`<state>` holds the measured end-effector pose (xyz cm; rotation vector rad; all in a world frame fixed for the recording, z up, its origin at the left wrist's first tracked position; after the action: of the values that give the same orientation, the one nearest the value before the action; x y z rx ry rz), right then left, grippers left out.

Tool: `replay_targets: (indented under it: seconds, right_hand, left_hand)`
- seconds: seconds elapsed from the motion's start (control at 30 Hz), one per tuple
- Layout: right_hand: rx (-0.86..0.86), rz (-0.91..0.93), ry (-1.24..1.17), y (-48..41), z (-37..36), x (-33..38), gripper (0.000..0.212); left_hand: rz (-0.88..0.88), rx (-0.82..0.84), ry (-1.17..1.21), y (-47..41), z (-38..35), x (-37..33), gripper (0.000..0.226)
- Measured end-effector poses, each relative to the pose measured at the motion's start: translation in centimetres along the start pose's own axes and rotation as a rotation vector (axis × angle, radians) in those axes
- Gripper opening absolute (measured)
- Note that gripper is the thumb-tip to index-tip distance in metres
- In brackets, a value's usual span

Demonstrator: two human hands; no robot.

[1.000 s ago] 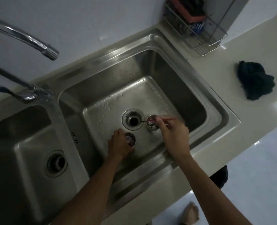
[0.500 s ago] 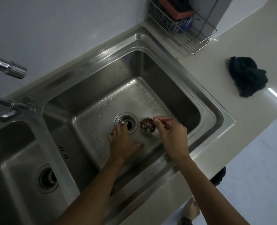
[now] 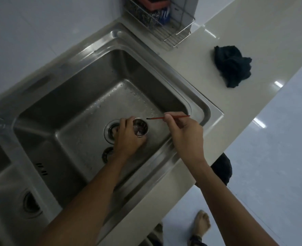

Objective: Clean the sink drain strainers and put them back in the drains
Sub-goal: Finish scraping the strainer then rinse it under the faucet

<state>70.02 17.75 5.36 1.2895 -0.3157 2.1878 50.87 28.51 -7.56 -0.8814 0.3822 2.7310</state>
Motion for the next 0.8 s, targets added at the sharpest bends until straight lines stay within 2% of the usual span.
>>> replay_targets:
  seconds: [0.13, 0.27, 0.37, 0.43, 0.57, 0.7, 0.8]
  right_hand:
    - [-0.047, 0.005, -0.082, 0.6, 3.0, 0.9, 0.022]
    - [-0.101, 0.046, -0.188, 1.8, 7.9, 2.3, 0.019]
    - [-0.159, 0.067, -0.228, 2.9, 13.2, 2.1, 0.017]
    - [-0.205, 0.036, -0.255, 3.7, 17.2, 0.5, 0.018]
    - [-0.328, -0.029, -0.266, 5.6, 24.9, -5.4, 0.019]
    - [-0.402, -0.141, -0.226, 8.0, 29.3, -13.8, 0.017]
    - [-0.396, -0.225, -0.194, 9.3, 29.3, -20.7, 0.019]
  left_hand:
    - [-0.07, -0.116, 0.096, 1.7, 5.6, -5.8, 0.083]
    - [-0.268, -0.195, 0.156, 4.6, 9.8, -15.3, 0.08]
    - [-0.383, -0.244, 0.176, 7.5, 9.9, -22.7, 0.079]
    - [-0.44, -0.25, 0.18, 9.3, 8.1, -27.0, 0.076]
    - [-0.475, -0.13, 0.17, 12.1, 0.7, -32.9, 0.08]
    - [-0.414, 0.014, 0.218, 15.1, -8.1, -34.9, 0.093]
    - [-0.375, 0.129, 0.231, 16.7, -15.1, -34.1, 0.088]
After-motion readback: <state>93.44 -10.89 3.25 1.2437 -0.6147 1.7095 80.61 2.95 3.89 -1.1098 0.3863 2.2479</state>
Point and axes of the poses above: each hand's wrist, its own y-axis away from the middle knuckle, its own z-axis out of the back of the hand, x = y × z, the point moved 10 cm from there along -y, towards the middle knuckle, and after that the axes turned 4 degrees about y, right-handed, at the moved point
